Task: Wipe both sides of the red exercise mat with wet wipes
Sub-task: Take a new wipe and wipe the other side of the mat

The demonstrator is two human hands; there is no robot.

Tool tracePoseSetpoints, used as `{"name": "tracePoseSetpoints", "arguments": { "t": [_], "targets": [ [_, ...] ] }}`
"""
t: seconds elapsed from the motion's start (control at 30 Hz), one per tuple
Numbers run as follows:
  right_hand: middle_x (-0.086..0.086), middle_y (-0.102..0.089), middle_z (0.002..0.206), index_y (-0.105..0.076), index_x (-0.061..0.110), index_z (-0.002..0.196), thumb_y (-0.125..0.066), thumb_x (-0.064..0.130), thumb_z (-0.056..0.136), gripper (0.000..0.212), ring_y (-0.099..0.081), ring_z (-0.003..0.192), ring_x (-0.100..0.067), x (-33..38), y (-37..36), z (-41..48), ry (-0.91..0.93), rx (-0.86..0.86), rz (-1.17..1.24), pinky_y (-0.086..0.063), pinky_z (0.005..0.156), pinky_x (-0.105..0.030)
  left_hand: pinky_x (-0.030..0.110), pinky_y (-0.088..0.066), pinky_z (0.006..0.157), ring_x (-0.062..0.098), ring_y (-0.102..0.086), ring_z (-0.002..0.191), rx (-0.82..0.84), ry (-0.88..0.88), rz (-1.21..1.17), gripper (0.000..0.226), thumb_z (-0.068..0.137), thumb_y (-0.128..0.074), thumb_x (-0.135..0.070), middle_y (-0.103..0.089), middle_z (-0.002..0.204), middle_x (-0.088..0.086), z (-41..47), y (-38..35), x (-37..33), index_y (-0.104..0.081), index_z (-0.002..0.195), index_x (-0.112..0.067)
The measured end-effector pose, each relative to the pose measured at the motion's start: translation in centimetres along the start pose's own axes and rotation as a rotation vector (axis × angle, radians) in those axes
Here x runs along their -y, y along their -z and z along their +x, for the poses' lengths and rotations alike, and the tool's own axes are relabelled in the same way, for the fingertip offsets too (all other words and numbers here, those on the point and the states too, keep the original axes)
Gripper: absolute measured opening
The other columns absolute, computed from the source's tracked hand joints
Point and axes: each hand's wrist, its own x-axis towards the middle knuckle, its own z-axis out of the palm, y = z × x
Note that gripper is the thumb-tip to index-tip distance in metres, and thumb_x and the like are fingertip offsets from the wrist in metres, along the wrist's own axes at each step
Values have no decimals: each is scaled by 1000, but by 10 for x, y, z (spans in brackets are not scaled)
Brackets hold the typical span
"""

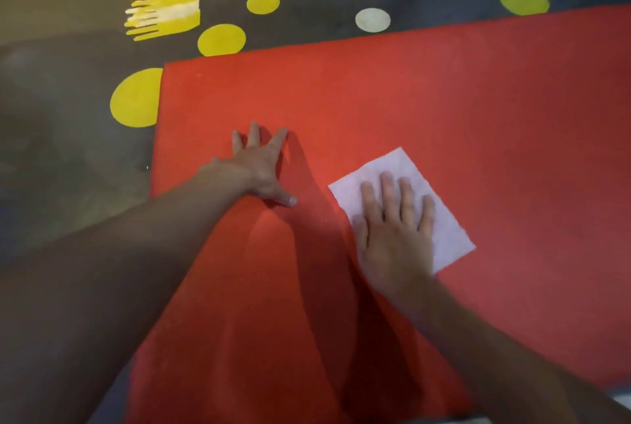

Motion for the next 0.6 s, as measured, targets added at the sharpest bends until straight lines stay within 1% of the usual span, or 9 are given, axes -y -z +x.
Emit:
{"name": "tracePoseSetpoints", "arguments": {
  "t": [0.07,0.13,0.17,0.2,0.3,0.37,0.43,0.5,0.6],
  "targets": [
    [-13,-30,159,-38,22,151,-29,43,99,57,-28,146,-38,33,-4,-16,160,0,-9,-20,114,-62,77,-12,107,39,25,145,58,5,28,142,59,-88,-55,38,156,3,9,5,0,24,147,-47],
    [-5,-32,159,-36,30,152,-24,44,101,54,-30,146,-32,26,0,-14,398,75,-40,-22,114,-58,76,-11,108,42,30,142,109,-1,38,145,61,-87,-55,45,151,4,14,6,-3,31,144,-46],
    [-1,-31,160,-34,33,152,-23,43,102,53,-29,147,-29,15,4,-3,419,105,-50,-20,116,-55,77,-10,107,42,31,142,113,-1,29,145,62,-86,-54,46,150,4,14,5,-3,32,144,-46],
    [1,-29,161,-32,34,152,-22,42,101,53,-27,148,-28,8,6,10,347,94,-54,-17,117,-54,78,-9,106,41,31,142,109,-5,16,144,62,-87,-54,46,150,3,14,6,-2,32,144,-46],
    [-5,-25,162,-33,28,153,-22,43,99,57,-19,150,-31,25,4,25,-165,46,-15,-9,119,-57,82,-8,101,38,31,143,89,-28,-36,143,61,-88,-51,44,152,0,12,6,0,28,145,-48],
    [-13,-31,159,-40,21,149,-32,42,96,59,-27,146,-38,57,-2,21,-117,54,-24,-15,116,-62,82,-7,101,39,32,143,90,-29,-38,143,61,-88,-50,45,151,1,12,5,2,27,145,-48],
    [-12,-33,158,-43,22,148,-33,43,96,57,-32,143,-38,54,-1,22,200,116,-75,-23,114,-63,82,-8,101,39,31,143,103,-25,-29,143,61,-88,-49,44,152,1,14,4,0,26,146,-48],
    [-4,-31,160,-38,29,150,-30,44,98,55,-30,146,-31,23,4,41,321,136,-80,-21,116,-57,82,-8,101,40,30,143,90,-30,-28,144,59,-88,-51,43,152,1,14,4,1,27,146,-48],
    [-1,-21,164,-31,31,153,-21,46,98,58,-17,151,-27,16,6,65,-105,43,-1,-10,120,-54,83,-7,100,42,32,141,87,-41,-33,146,59,-89,-51,44,152,3,16,3,3,27,146,-45]
  ]
}}
